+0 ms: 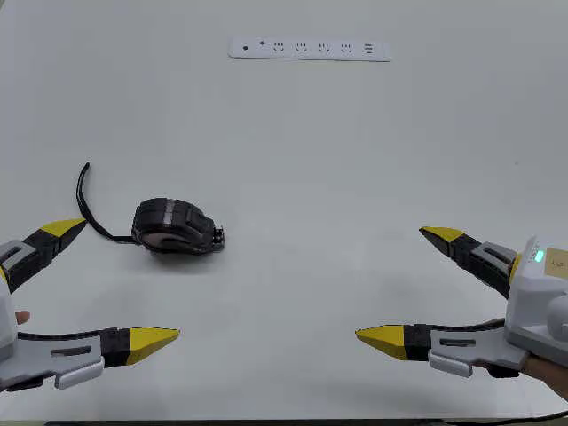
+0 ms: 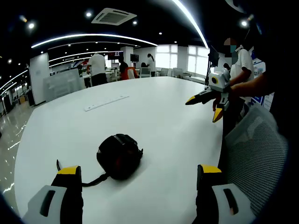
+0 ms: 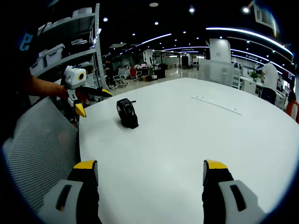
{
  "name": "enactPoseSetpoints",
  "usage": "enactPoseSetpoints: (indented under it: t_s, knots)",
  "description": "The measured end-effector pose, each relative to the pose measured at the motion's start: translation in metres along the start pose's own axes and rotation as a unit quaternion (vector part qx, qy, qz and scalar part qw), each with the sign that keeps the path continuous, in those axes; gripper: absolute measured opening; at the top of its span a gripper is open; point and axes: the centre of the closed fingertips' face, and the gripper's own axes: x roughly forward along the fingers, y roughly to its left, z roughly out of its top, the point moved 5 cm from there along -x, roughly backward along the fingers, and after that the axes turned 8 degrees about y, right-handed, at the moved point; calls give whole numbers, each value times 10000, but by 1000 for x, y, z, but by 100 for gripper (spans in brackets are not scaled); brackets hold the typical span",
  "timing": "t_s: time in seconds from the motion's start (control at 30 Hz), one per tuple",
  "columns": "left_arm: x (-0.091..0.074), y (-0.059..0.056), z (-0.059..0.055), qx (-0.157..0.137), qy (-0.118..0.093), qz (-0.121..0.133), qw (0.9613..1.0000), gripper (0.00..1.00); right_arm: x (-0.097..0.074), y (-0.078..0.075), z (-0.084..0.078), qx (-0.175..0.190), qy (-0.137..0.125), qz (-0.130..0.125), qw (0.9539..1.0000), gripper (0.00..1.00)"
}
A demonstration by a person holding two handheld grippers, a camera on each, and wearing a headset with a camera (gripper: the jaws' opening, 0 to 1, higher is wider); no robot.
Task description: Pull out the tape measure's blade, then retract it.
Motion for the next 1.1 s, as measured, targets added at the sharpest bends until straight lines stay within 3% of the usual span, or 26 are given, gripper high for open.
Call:
enactPoseSetpoints:
  t_s: [1.1]
  knots:
    - [1,0,-1,47,48,-35,10000,100,1,1,-2,-42,68,46,10000,94]
